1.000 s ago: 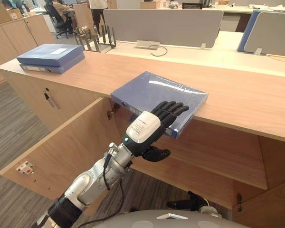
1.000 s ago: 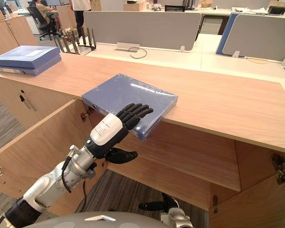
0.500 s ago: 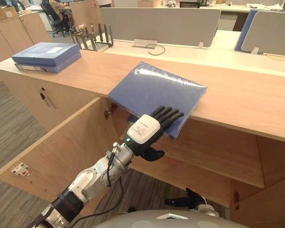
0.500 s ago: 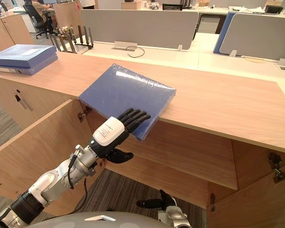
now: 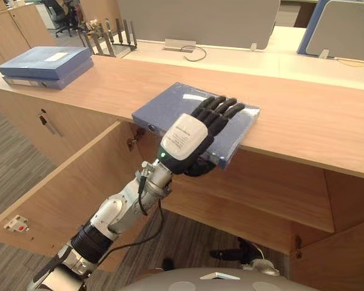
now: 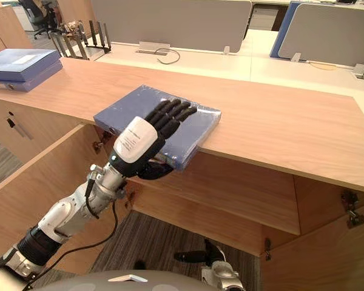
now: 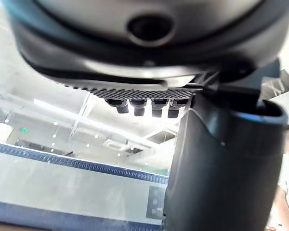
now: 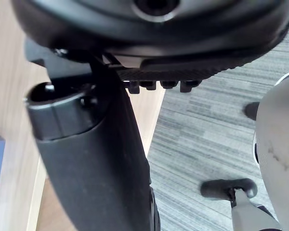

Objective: Walk over to the cabinet, pick up the folder, carry it to the office cabinet, place the folder inside the office cabinet, then close the office cabinet door

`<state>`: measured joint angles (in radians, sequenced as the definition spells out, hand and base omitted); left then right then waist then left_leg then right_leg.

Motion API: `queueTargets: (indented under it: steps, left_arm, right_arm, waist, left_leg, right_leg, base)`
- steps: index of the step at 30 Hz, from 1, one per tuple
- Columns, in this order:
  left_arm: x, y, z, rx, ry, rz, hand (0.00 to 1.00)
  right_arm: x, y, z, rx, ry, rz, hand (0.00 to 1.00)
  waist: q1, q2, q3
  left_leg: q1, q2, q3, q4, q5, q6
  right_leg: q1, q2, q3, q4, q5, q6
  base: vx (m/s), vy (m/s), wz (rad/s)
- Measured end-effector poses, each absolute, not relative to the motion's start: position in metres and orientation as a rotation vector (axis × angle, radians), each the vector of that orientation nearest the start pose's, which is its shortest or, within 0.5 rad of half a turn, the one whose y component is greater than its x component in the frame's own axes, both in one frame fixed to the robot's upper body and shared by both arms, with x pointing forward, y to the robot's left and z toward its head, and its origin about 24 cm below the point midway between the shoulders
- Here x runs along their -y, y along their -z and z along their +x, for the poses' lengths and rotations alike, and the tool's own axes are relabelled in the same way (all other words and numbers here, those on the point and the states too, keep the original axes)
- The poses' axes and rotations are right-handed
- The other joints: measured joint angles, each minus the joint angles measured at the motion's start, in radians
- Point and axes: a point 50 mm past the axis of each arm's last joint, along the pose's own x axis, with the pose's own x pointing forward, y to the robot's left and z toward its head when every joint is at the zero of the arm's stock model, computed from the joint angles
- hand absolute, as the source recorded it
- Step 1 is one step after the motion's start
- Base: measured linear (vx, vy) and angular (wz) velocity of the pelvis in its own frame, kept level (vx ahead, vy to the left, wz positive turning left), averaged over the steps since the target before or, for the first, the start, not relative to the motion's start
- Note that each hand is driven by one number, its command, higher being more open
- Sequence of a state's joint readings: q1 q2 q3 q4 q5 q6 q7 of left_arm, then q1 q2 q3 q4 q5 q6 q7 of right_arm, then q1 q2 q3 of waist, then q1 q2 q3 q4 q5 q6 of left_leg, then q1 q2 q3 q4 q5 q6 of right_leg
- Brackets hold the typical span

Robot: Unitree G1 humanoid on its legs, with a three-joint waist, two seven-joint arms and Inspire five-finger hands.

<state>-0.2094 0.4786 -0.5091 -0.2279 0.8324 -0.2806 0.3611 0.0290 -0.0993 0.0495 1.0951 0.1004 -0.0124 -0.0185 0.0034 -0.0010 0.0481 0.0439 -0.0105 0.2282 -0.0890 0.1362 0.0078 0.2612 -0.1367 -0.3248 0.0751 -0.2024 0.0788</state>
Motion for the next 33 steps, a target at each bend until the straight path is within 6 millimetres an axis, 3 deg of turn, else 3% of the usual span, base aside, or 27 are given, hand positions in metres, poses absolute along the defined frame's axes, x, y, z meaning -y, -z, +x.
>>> queueTargets:
  steps: [1, 2, 10, 21, 33]
  left_arm:
    - [-0.081, -0.130, 0.229, 0.980, 0.292, 1.030, 1.00]
    - [-0.080, -0.135, 0.227, 1.007, 0.275, 1.016, 0.00]
    - [-0.077, -0.164, 0.219, 1.170, 0.195, 0.985, 0.00]
    - [-0.072, -0.173, 0.215, 1.252, 0.217, 0.977, 0.00]
    - [-0.071, -0.165, 0.214, 1.204, 0.287, 1.000, 0.00]
  right_arm:
    - [0.184, 0.162, 0.107, -1.109, 0.090, -0.031, 1.00]
    - [0.185, 0.162, 0.107, -1.110, 0.090, -0.032, 1.00]
    - [0.187, 0.162, 0.104, -1.115, 0.095, -0.038, 1.00]
    - [0.188, 0.162, 0.102, -1.114, 0.097, -0.041, 1.00]
    - [0.190, 0.162, 0.100, -1.117, 0.100, -0.042, 1.00]
  waist:
    - [-0.003, 0.002, -0.001]
    - [-0.006, 0.006, -0.004]
    - [-0.006, 0.020, -0.014]
    - [-0.004, 0.017, -0.021]
    - [0.006, 0.019, -0.023]
  left_leg:
    - [0.000, 0.000, 0.000, 0.000, 0.000, 0.000]
    - [0.000, 0.000, 0.000, 0.000, 0.000, 0.000]
    - [0.007, 0.003, 0.003, -0.001, -0.001, -0.001]
    - [0.010, 0.003, 0.003, -0.001, -0.001, -0.001]
    - [0.012, 0.003, 0.002, -0.001, -0.001, 0.000]
  right_leg:
    - [0.000, 0.000, 0.000, 0.001, 0.000, 0.000]
    - [0.000, 0.000, 0.001, 0.001, 0.000, 0.000]
    - [0.000, 0.000, 0.004, 0.009, 0.000, -0.002]
    - [0.002, 0.000, 0.005, 0.009, 0.001, -0.002]
    - [0.001, 0.001, 0.004, 0.010, 0.001, -0.003]
  base:
    - [0.00, 0.000, 0.00]
    - [0.00, 0.000, 0.00]
    - [0.00, 0.000, 0.00]
    - [0.00, 0.000, 0.00]
    - [0.00, 0.000, 0.00]
